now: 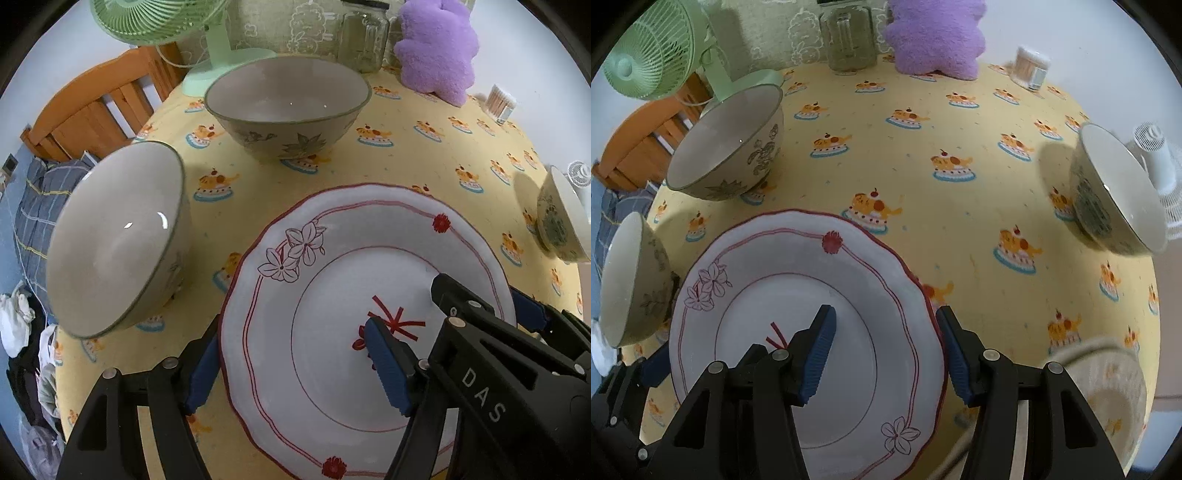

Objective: Organize plates and bowls
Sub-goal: 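Lift the red-patterned plate and carry it toward the orange-flower stack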

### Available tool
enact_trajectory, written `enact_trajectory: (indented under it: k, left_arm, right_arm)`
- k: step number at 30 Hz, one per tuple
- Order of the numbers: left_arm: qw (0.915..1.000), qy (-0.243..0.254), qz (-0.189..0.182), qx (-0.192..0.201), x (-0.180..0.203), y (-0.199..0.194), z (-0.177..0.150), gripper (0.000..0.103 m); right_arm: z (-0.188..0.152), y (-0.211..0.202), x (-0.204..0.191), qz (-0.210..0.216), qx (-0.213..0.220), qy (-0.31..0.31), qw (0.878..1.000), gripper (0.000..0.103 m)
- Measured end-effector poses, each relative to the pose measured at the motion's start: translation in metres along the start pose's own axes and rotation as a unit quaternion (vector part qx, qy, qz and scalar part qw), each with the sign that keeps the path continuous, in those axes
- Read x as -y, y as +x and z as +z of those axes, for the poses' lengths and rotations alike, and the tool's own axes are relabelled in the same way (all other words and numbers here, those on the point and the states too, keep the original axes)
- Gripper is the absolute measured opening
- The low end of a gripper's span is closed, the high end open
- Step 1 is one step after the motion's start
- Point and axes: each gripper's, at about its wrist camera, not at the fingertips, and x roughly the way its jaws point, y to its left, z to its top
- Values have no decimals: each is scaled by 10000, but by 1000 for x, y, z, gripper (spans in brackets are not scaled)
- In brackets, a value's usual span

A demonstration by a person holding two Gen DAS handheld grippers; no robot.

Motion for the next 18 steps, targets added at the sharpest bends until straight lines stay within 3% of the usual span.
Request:
enact_trajectory:
  k: [18]
  left_arm:
    - [9980, 491, -301, 274, -17, -67, -44, 75]
  right_arm:
    - [-59, -80, -15, -275, 322, 408, 9983, 60]
